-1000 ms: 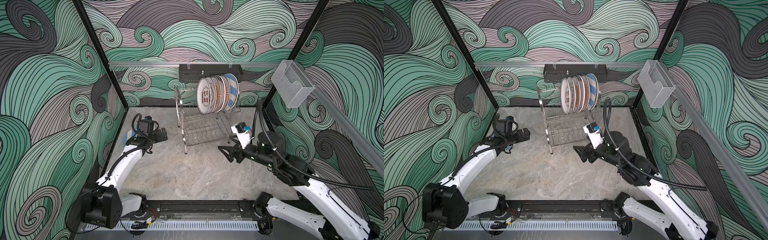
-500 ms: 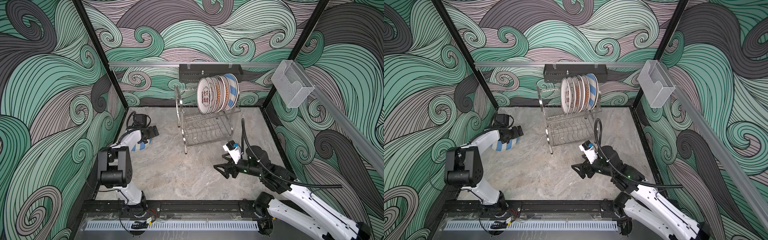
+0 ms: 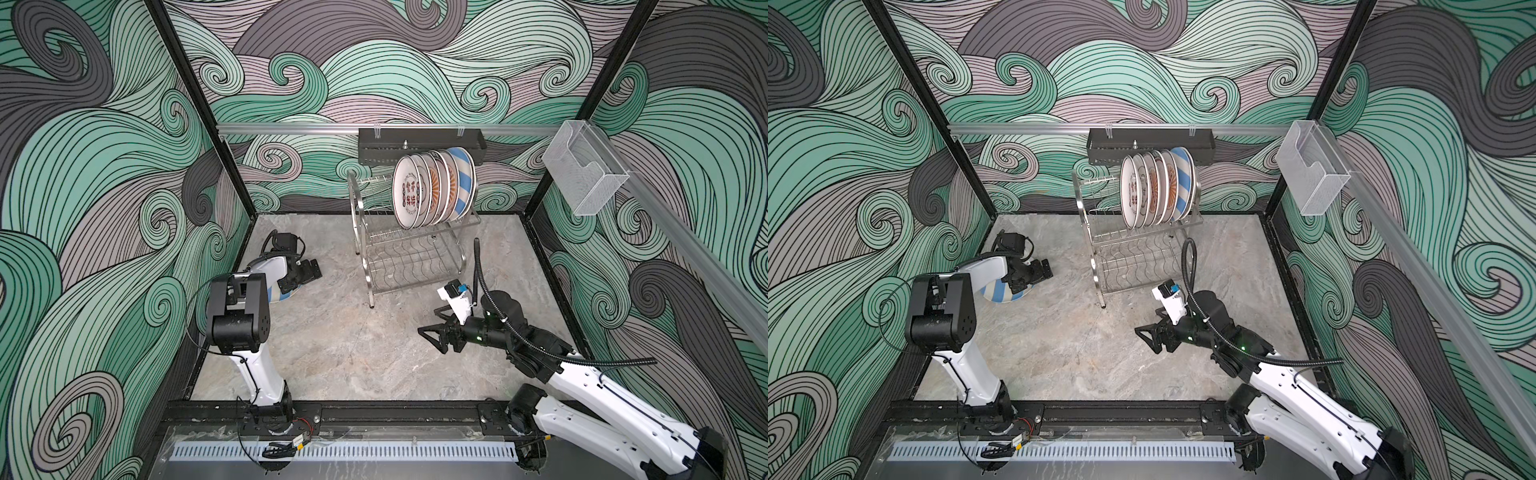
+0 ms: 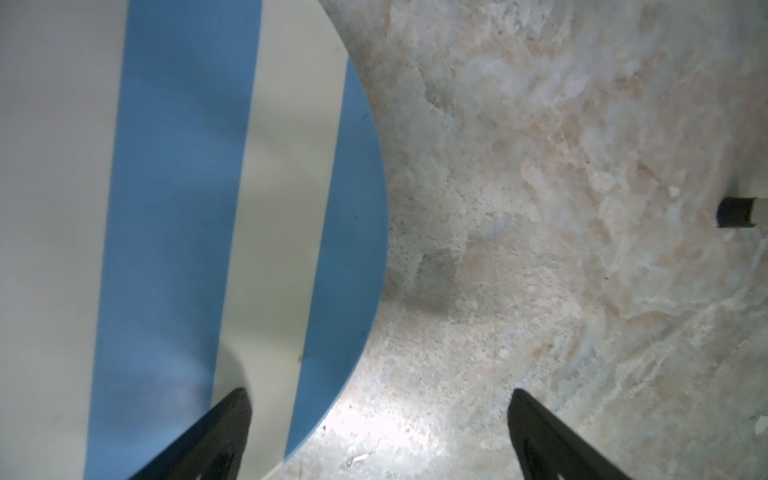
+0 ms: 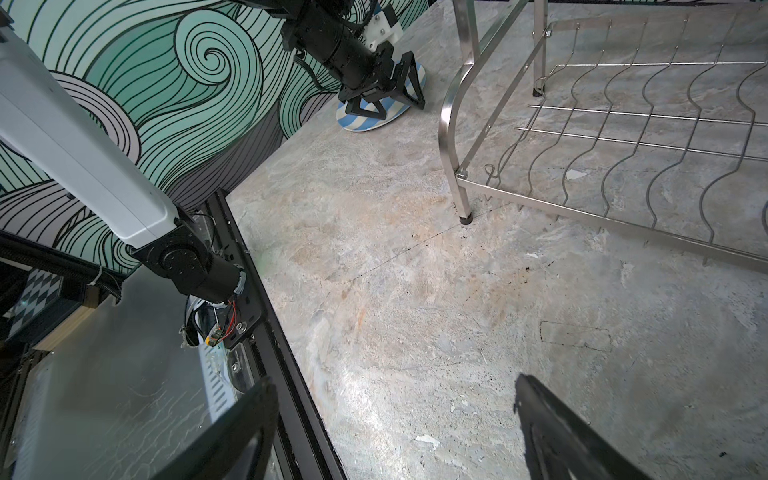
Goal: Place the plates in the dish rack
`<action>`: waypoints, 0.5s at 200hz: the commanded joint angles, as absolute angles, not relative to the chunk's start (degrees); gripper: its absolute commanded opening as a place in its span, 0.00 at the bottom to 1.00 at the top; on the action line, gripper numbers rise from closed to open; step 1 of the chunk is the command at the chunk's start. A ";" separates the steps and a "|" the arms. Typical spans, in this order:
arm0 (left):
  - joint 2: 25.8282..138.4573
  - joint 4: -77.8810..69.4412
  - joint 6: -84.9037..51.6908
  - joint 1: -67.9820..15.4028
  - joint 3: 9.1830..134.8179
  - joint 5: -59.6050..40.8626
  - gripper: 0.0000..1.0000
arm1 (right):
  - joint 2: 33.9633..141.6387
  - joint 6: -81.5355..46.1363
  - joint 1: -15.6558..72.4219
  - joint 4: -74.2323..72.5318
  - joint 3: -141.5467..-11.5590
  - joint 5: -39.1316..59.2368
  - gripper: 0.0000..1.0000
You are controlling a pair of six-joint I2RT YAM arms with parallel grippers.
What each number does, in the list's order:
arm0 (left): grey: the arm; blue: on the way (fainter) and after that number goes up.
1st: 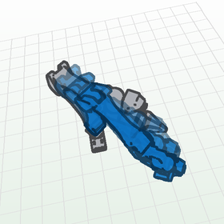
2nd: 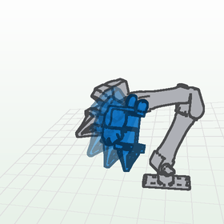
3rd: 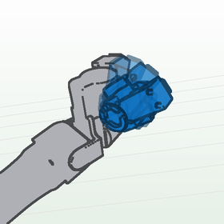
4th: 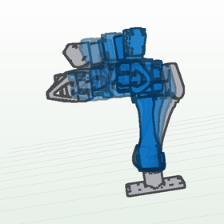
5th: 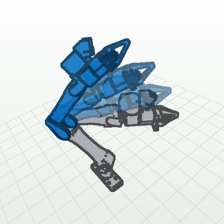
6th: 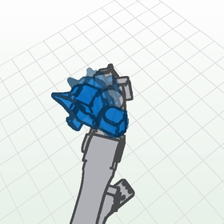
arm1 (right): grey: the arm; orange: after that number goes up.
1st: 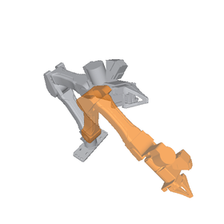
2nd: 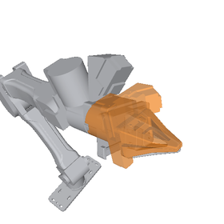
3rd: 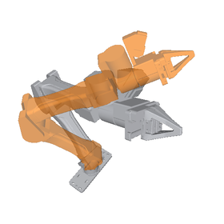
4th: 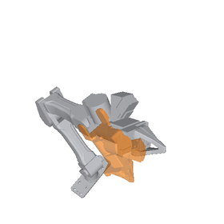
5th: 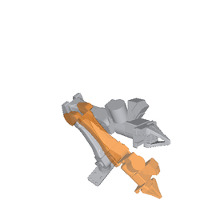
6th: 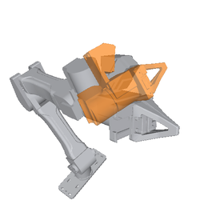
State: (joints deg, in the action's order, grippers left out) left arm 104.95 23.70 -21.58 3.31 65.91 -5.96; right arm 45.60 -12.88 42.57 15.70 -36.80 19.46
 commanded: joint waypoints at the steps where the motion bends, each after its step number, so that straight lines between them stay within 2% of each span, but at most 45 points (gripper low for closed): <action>1: 105.50 25.25 -21.29 3.59 67.06 -7.01 0.99 | 45.35 -13.80 42.71 12.52 -36.32 20.15 0.89; 50: 105.84 26.14 -21.13 3.69 66.84 -12.35 0.99 | 45.56 -14.24 42.69 12.24 -36.30 19.93 0.89; 100: 102.88 23.69 -22.74 3.60 58.58 -18.87 0.99 | 42.32 -14.10 42.67 11.80 -34.92 16.27 0.89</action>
